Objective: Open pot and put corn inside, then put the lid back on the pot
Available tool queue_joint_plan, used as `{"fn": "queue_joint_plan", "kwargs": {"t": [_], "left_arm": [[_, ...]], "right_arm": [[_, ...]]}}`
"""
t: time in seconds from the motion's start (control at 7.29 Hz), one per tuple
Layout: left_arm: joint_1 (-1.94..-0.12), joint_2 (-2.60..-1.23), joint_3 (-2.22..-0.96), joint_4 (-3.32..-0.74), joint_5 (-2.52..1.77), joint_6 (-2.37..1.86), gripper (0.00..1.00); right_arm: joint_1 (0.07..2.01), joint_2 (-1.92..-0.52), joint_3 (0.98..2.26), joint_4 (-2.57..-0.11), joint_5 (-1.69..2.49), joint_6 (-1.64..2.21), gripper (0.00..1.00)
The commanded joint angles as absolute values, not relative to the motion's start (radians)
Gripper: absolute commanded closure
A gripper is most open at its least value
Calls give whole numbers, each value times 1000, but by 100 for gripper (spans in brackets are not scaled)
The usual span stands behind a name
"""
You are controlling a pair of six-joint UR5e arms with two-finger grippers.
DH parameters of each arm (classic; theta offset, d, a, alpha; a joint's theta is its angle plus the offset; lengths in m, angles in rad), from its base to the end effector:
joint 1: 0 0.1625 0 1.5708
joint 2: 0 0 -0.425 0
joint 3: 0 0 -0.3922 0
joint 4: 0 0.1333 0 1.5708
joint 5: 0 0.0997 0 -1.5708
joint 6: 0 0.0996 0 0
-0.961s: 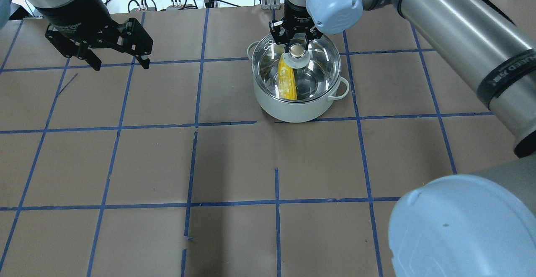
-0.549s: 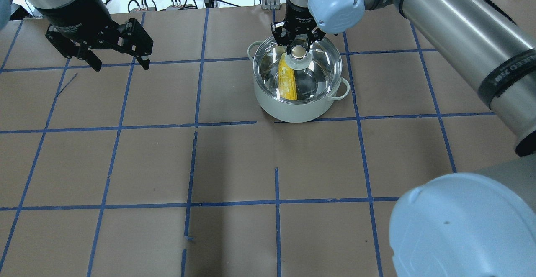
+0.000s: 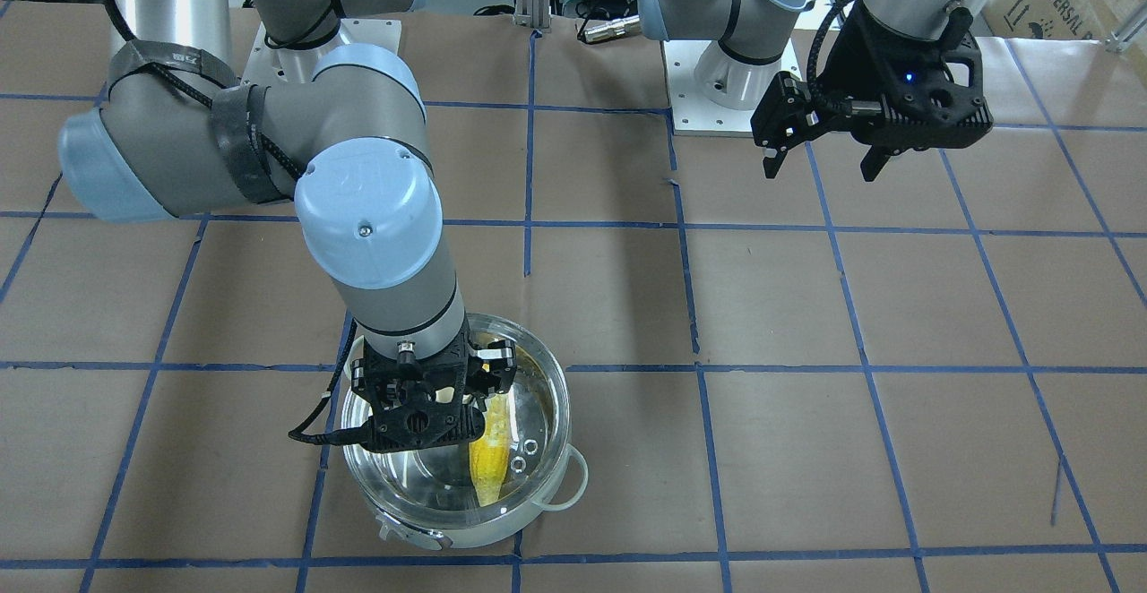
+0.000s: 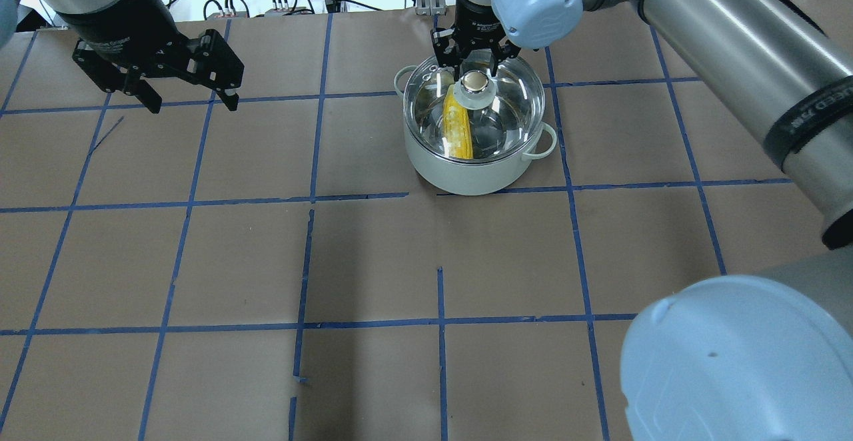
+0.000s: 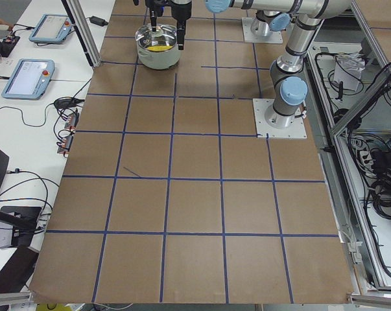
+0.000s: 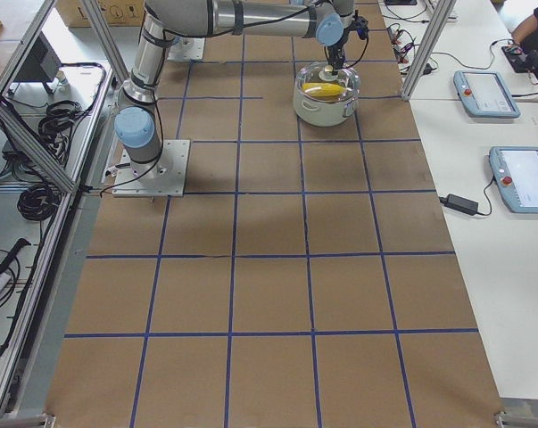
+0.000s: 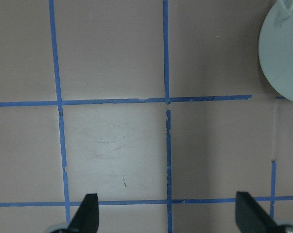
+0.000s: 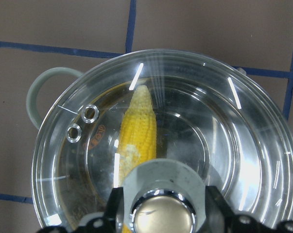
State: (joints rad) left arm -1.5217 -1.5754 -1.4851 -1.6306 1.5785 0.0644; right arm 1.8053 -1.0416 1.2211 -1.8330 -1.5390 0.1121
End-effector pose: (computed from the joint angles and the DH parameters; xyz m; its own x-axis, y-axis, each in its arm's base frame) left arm -0.1081 -0.5006 0.5218 -0.9998 0.0151 -0.0091 0.0153 0.9997 -0.0207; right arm 0.2973 -0.6569 0.3684 -0.9913 -0.1249 -0.0407 -0.1214 0.9895 -0.0785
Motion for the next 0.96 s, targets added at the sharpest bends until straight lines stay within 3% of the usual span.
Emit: {"fn": "queue_joint_plan", "kwargs": {"t": [0.0, 0.55, 0.82], "left_arm": [[-1522, -1575, -1485, -1631, 1578, 64, 0], [-1522, -1575, -1486, -1631, 1578, 64, 0], [-1522, -1575, -1486, -1631, 1578, 64, 0]], "right_arm": [[1805, -1043, 1218, -1833, -1540, 112, 34], [1805, -1040, 1230, -1832, -1539, 115, 37], [1809, -1040, 1230, -1825, -1540, 123, 46]]}}
